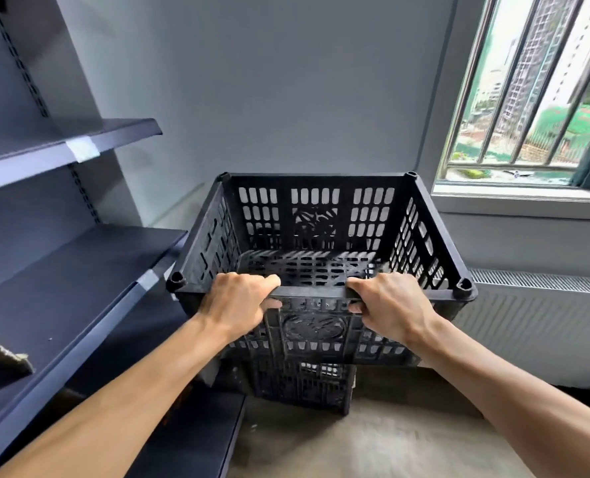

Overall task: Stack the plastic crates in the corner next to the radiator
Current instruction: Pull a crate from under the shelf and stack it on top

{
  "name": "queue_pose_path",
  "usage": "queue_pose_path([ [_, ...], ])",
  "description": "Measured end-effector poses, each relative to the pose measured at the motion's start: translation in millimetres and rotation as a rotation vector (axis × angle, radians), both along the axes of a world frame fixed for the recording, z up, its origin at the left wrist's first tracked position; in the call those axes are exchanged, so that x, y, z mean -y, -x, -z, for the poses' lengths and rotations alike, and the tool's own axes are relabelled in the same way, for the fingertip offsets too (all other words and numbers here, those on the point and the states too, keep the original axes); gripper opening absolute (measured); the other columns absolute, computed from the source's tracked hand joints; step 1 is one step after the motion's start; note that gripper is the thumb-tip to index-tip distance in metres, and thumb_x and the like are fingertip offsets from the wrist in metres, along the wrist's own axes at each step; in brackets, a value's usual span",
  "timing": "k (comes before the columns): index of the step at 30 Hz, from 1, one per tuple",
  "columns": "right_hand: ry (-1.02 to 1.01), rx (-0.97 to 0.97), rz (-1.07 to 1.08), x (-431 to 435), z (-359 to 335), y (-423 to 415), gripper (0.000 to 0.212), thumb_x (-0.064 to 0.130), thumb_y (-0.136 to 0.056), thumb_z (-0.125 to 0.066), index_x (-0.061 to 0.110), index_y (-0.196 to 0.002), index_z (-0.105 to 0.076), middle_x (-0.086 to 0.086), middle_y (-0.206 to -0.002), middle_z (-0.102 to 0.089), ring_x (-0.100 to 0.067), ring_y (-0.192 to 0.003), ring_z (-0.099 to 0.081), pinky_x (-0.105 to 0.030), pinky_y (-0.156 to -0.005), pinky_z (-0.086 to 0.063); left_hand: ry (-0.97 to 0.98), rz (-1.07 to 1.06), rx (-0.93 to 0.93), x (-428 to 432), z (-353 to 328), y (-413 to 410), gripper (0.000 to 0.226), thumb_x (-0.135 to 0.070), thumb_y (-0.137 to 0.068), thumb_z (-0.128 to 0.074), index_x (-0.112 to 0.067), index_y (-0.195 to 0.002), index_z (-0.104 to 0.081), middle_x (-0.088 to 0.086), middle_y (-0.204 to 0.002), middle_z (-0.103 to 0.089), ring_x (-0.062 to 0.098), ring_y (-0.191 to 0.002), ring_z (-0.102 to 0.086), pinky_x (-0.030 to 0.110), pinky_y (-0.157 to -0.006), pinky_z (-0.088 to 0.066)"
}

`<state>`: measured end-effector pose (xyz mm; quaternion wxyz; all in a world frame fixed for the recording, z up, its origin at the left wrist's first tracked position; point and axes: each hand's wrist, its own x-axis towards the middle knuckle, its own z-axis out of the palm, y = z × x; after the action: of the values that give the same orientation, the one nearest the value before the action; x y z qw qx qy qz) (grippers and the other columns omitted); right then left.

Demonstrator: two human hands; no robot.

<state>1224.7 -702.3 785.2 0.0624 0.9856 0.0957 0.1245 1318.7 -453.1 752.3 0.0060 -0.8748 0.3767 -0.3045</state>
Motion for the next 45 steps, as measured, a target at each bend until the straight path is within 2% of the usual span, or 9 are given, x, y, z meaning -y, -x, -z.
queue_pose_path([
  [10, -0.027, 0.026, 0.084, -41, 6, -70, 0.026, 0.033, -0.095, -0.054, 0.021, -0.118, -0.052, 0.001, -0.084, -0.071, -0.022, -0.074, -0.069, -0.038, -0.071, -0.057, -0.023, 0.084, 0.001, -34, -8, -93, 0.033, -0.051, -0.077, -0.074, -0.021, -0.080, -0.062, -0.008, -0.050, -0.058, 0.011, -0.041, -0.057, 0.025, -0.041, -0.048],
  [16, -0.019, 0.023, 0.108, -41, 4, -102, 0.026, 0.029, -0.095, -0.056, 0.020, -0.119, -0.054, 0.002, -0.082, -0.070, -0.020, -0.071, -0.067, -0.038, -0.070, -0.057, 0.004, 0.105, -0.070, -33, -8, -132, 0.033, -0.054, -0.082, -0.067, -0.021, -0.088, -0.064, -0.007, -0.056, -0.062, 0.012, -0.049, -0.062, 0.031, -0.052, -0.056],
  [25, 0.007, 0.033, 0.100, -12, 15, -162, 0.025, 0.030, -0.096, -0.055, 0.020, -0.119, -0.054, 0.003, -0.081, -0.069, -0.019, -0.070, -0.067, -0.035, -0.067, -0.056, 0.008, 0.097, -0.109, -4, 5, -192, 0.033, -0.053, -0.084, -0.064, -0.021, -0.091, -0.064, -0.006, -0.057, -0.063, 0.013, -0.050, -0.062, 0.032, -0.054, -0.057],
  [28, 0.000, 0.021, 0.086, 3, 22, -190, 0.025, 0.030, -0.096, -0.055, 0.020, -0.118, -0.054, 0.002, -0.084, -0.070, -0.021, -0.073, -0.068, -0.033, -0.064, -0.053, -0.004, 0.092, -0.099, 9, 9, -218, 0.032, -0.052, -0.083, -0.067, -0.021, -0.087, -0.063, -0.006, -0.056, -0.061, 0.013, -0.049, -0.061, 0.030, -0.050, -0.054],
  [33, 0.021, -0.006, 0.074, 30, 34, -242, 0.025, 0.029, -0.094, -0.056, 0.020, -0.117, -0.051, -0.001, -0.089, -0.071, -0.027, -0.078, -0.068, -0.032, -0.059, -0.040, -0.072, 0.050, -0.080, 33, 19, -262, 0.033, -0.053, -0.076, -0.073, -0.023, -0.082, -0.063, -0.008, -0.051, -0.056, 0.011, -0.042, -0.057, 0.022, -0.040, -0.037],
  [36, 0.015, -0.025, 0.046, 43, 42, -269, 0.027, 0.027, -0.094, -0.055, 0.019, -0.120, -0.051, -0.001, -0.090, -0.071, -0.026, -0.078, -0.069, -0.032, -0.058, -0.042, -0.075, 0.023, -0.107, 43, 26, -285, 0.033, -0.055, -0.076, -0.072, -0.023, -0.084, -0.066, -0.008, -0.051, -0.056, 0.010, -0.042, -0.056, 0.023, -0.039, -0.039],
  [39, 0.013, -0.027, 0.027, 50, 46, -289, 0.027, 0.034, -0.097, -0.054, 0.021, -0.120, -0.050, -0.001, -0.094, -0.072, -0.027, -0.083, -0.069, -0.033, -0.058, -0.037, -0.067, 0.020, -0.138, 49, 31, -301, 0.033, -0.054, -0.076, -0.073, -0.023, -0.084, -0.066, -0.009, -0.050, -0.055, 0.009, -0.041, -0.055, 0.023, -0.038, -0.039],
  [42, -0.003, -0.035, 0.016, 57, 48, -302, 0.028, 0.035, -0.098, -0.052, 0.020, -0.121, -0.050, -0.002, -0.094, -0.072, -0.028, -0.084, -0.069, -0.033, -0.059, -0.038, -0.077, 0.016, -0.163, 55, 32, -314, 0.033, -0.052, -0.077, -0.074, -0.021, -0.079, -0.061, -0.008, -0.051, -0.054, 0.010, -0.042, -0.055, 0.024, -0.040, -0.042],
  [45, -0.025, -0.043, 0.003, 62, 50, -315, 0.026, 0.032, -0.097, -0.054, 0.019, -0.120, -0.051, -0.003, -0.091, -0.072, -0.028, -0.081, -0.070, -0.034, -0.059, -0.042, -0.092, 0.012, -0.190, 62, 30, -329, 0.035, -0.054, -0.082, -0.066, -0.020, -0.081, -0.056, -0.007, -0.057, -0.057, 0.013, -0.050, -0.058, 0.026, -0.046, -0.042],
])
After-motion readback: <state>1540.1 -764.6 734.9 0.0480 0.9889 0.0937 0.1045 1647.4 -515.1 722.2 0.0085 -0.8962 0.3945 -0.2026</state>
